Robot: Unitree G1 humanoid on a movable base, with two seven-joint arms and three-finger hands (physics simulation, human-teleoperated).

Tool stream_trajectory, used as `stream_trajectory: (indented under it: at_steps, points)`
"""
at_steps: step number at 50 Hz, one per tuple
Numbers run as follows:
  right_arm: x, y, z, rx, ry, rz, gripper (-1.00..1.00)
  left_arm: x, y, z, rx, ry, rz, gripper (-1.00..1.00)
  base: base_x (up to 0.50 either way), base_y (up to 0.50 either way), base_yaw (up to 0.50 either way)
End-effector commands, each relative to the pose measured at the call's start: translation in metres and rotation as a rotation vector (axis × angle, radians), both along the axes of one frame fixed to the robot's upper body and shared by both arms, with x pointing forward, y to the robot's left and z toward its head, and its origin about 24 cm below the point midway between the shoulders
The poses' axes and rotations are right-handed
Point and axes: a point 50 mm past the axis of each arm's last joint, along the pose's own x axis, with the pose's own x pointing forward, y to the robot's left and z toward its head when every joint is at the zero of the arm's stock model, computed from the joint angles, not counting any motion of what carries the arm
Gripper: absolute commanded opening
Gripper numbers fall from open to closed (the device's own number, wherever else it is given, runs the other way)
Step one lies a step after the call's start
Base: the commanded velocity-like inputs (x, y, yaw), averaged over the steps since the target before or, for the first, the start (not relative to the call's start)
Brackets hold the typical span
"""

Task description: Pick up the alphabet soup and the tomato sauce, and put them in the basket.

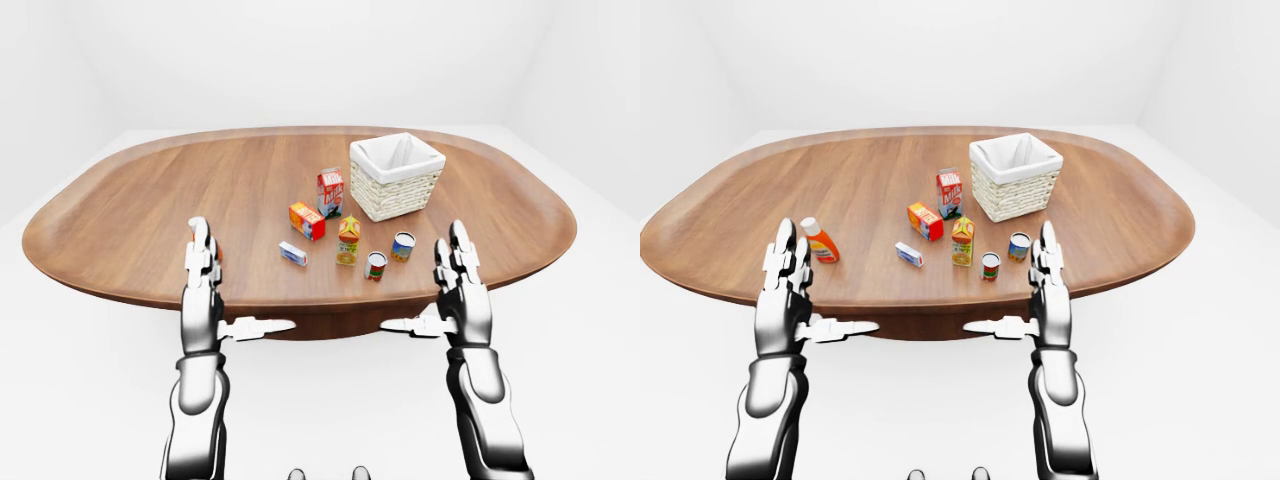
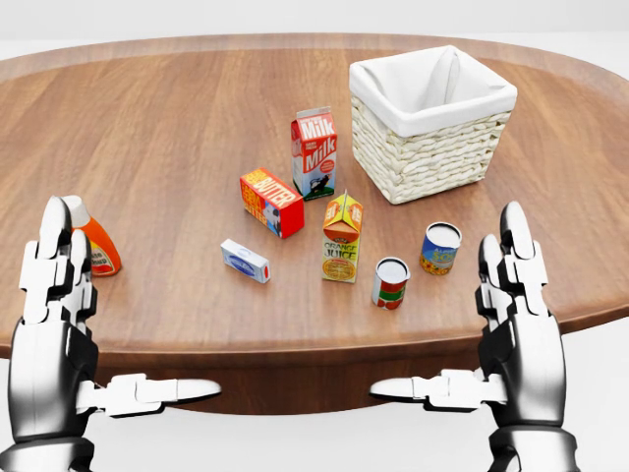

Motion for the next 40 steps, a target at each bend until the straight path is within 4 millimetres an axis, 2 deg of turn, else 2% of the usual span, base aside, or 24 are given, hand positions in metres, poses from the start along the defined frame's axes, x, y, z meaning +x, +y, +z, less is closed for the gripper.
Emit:
stream_trajectory:
  at_steps: [1,9,40]
  points:
    - [-0.0024,-0.0005,0.0043,0.004,-0.019,-0.007,1.00,-0.0045,0.0011,0.0089,0.024,-0.039,0.023,1.00,0.00,0.00,0.00]
    - [-0.0045,-0.0006,0.0084,0.002,-0.037,-0.006,1.00,-0.0041,0.0009,0.0089,0.023,-0.039,0.023,1.00,0.00,0.00,0.00]
    - [-0.0041,0.0023,0.0028,-0.006,-0.012,0.013,1.00,-0.0026,0.0005,0.0047,0.021,-0.020,0.015,1.00,0.00,0.00,0.00]
